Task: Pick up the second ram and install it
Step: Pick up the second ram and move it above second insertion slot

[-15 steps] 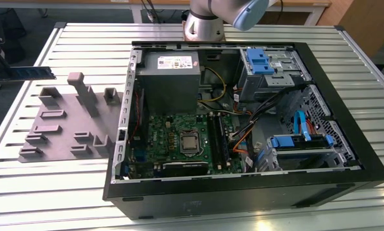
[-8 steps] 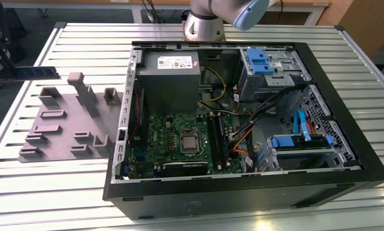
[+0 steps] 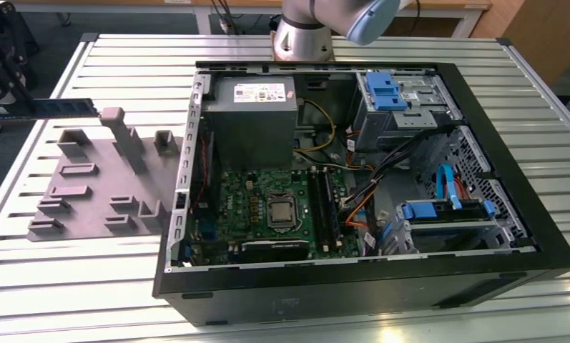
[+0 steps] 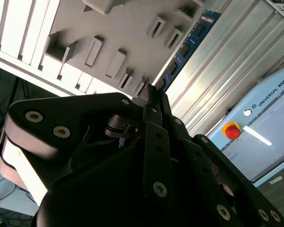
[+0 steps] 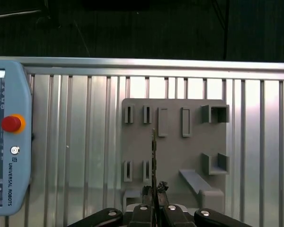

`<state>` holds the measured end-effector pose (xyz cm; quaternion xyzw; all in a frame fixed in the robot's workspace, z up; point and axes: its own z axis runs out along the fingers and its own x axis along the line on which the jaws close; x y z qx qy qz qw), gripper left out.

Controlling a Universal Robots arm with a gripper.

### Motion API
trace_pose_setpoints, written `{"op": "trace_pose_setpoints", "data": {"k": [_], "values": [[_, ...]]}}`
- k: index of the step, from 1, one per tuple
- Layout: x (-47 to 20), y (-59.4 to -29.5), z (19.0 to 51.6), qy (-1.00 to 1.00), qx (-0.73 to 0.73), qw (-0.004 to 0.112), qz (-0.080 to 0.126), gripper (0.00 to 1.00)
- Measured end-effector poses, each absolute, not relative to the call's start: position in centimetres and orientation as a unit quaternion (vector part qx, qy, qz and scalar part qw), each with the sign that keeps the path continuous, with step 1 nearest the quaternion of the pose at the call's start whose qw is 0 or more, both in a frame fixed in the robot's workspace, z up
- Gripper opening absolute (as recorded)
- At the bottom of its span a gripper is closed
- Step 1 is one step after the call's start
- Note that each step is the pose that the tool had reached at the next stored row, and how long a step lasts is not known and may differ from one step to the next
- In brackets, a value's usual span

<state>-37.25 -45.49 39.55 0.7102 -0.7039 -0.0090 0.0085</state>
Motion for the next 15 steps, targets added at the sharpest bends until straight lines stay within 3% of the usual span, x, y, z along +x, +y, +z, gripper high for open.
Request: {"op": "trace_pose_setpoints", "data": {"k": [15], "values": [[-35.7, -45.5, 39.5, -0.704, 0.710, 0.007, -0.010, 0.14]]}}
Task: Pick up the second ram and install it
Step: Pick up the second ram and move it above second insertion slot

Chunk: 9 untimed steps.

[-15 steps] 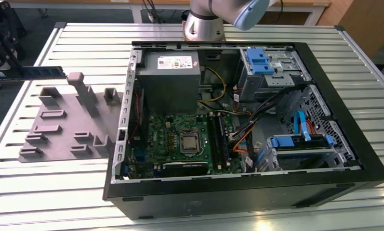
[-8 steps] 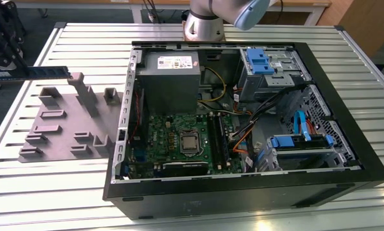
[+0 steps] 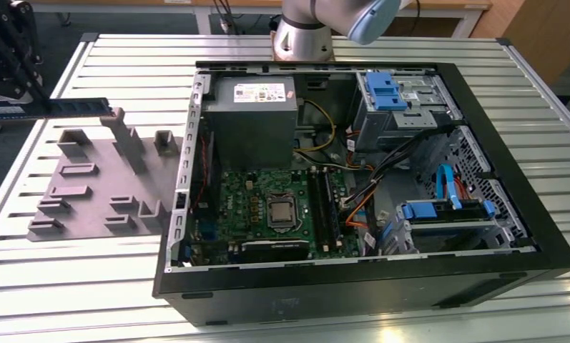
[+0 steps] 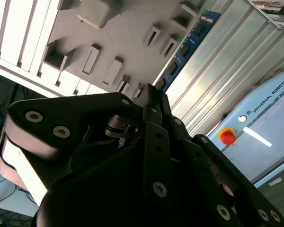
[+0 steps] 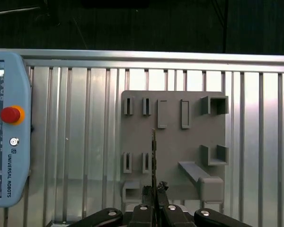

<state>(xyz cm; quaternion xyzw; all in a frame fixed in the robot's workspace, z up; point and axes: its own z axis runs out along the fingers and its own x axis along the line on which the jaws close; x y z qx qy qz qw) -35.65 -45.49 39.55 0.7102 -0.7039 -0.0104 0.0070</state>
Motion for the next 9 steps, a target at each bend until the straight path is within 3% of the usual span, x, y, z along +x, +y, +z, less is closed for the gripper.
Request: {"op": "trace_pose_setpoints", "data": {"k": [9], "values": [[-34.78, -45.49, 39.55, -0.704, 0.710, 0.006, -0.011, 0.14]]}}
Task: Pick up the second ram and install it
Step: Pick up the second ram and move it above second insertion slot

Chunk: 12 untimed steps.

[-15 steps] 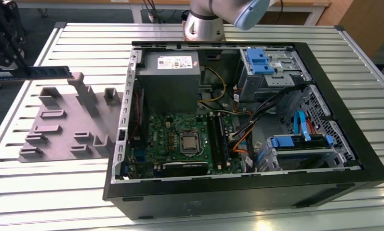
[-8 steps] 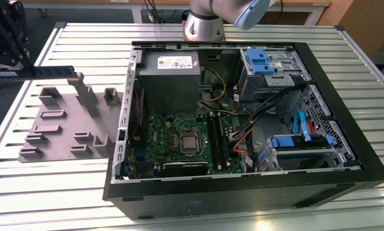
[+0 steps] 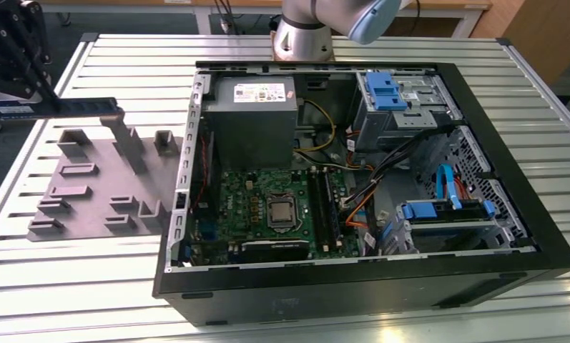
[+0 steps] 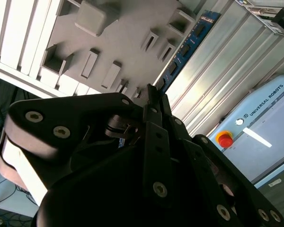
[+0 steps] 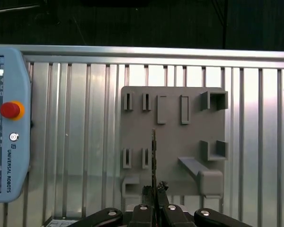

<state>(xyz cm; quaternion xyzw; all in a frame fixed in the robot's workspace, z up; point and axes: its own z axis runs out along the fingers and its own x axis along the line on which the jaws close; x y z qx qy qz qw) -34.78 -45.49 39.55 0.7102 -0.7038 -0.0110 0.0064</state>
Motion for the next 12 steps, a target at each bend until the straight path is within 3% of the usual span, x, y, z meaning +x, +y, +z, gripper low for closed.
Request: {"op": "trace_pose_setpoints", "data": {"k": [12], "values": [[-34.26, -45.49, 39.55, -0.704, 0.710, 0.006, -0.011, 0.14]]}}
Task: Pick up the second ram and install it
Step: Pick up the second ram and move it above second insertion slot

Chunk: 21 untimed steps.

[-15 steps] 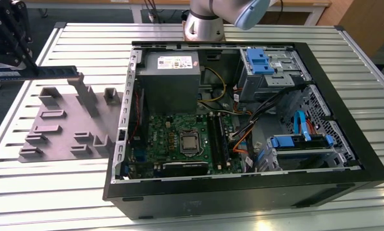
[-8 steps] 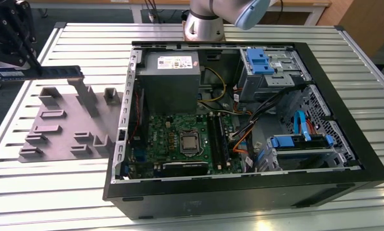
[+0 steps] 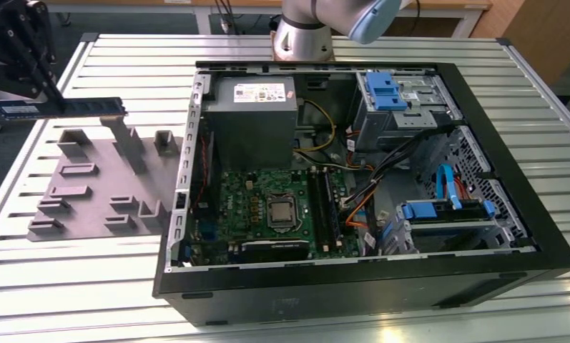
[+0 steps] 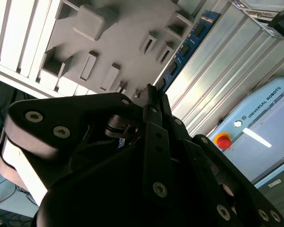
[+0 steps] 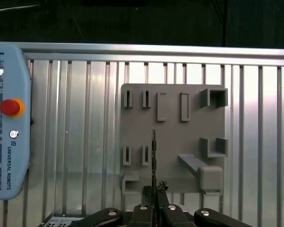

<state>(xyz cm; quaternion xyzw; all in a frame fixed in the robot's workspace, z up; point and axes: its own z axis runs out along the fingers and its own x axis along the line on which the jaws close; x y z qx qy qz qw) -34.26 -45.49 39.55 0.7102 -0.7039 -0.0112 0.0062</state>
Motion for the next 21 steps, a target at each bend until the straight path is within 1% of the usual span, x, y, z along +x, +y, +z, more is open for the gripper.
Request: {"op": "trace_pose_setpoints", "data": {"k": [21], "values": [[-32.3, -45.5, 39.5, -0.704, 0.710, 0.006, -0.011, 0.14]]}}
